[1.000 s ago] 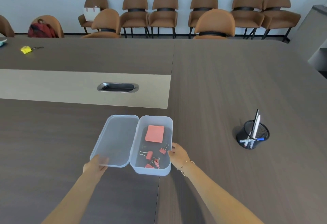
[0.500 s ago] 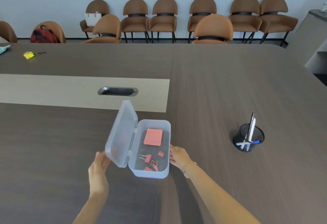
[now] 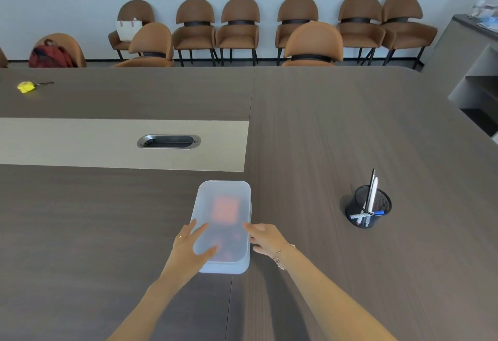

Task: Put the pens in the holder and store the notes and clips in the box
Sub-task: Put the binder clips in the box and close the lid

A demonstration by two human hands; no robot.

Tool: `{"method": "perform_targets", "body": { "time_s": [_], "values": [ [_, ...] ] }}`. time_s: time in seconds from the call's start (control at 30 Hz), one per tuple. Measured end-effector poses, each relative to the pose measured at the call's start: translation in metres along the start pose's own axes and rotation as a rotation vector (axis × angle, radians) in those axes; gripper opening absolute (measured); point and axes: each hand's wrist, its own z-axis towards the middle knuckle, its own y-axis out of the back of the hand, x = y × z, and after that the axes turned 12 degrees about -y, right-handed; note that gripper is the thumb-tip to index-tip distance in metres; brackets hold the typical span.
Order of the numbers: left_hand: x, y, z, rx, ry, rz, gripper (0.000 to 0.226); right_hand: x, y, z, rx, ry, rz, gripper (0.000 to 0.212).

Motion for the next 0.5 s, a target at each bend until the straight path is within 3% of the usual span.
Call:
{"method": "perform_targets", "body": {
  "time_s": [0.13, 0.3, 0.5],
  "values": [
    [0.000, -0.004, 0.014, 0.134, -0.024, 0.184, 0.095, -0.003, -0.002, 0.006, -0.060, 0.043, -0.043, 0.047],
    [0.001, -0.007, 0.022, 0.156, -0.020, 0.256, 0.103, -0.003, -0.003, 0.017, -0.094, 0.032, -0.017, 0.039],
    [0.011, -0.010, 0.022, 0.135, -0.022, 0.173, 0.114, 0.004, -0.003, 0.018, -0.111, 0.000, -0.098, 0.036]
  ]
}}
